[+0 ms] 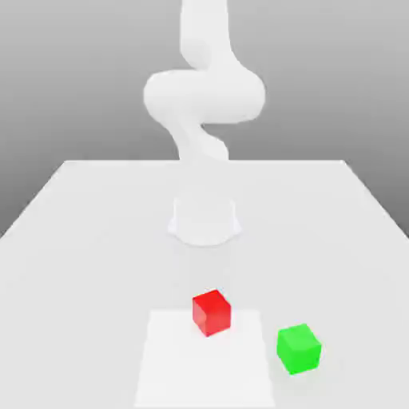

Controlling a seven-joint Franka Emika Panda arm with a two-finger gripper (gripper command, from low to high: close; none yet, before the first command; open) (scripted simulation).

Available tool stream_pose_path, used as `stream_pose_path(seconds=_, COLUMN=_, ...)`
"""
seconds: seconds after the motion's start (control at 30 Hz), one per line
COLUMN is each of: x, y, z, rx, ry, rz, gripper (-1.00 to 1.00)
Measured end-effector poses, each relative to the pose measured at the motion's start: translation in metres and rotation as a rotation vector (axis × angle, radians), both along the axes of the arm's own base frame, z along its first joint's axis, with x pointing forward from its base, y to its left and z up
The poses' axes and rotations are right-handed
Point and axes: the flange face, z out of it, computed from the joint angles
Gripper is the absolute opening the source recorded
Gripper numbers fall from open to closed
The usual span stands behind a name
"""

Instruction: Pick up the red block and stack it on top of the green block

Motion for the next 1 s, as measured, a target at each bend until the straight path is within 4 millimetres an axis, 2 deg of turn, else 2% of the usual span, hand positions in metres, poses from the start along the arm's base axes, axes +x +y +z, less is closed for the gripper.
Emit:
stream_pose_path(seconds=0.13, x=0.035, y=0.0, z=-0.099, rx=-0.041, ry=0.147, rz=0.079, gripper=0.0)
stream_pose_path(seconds=0.23, x=0.045, y=0.003, z=-0.174, rx=-0.07, ry=0.255, rz=0.143, gripper=0.0)
stream_pose_path(seconds=0.3, x=0.044, y=0.006, z=-0.224, rx=-0.09, ry=0.329, rz=0.189, gripper=0.0)
stream_pose_path(seconds=0.43, x=0.024, y=0.011, z=-0.326, rx=-0.13, ry=0.486, rz=0.292, gripper=0.0)
stream_pose_path(seconds=0.6, x=-0.027, y=0.014, z=-0.45, rx=-0.174, ry=0.679, rz=0.426, gripper=0.0)
stream_pose_path(seconds=0.67, x=-0.033, y=0.015, z=-0.476, rx=-0.18, ry=0.698, rz=0.445, gripper=0.0)
stream_pose_path(seconds=0.77, x=-0.036, y=0.014, z=-0.504, rx=-0.181, ry=0.705, rz=0.445, gripper=0.0)
stream_pose_path(seconds=0.8, x=-0.037, y=0.014, z=-0.512, rx=-0.18, ry=0.706, rz=0.444, gripper=-1.0)
stream_pose_path(seconds=1.0, x=-0.038, y=0.014, z=-0.517, rx=-0.18, ry=0.707, rz=0.444, gripper=-1.0)
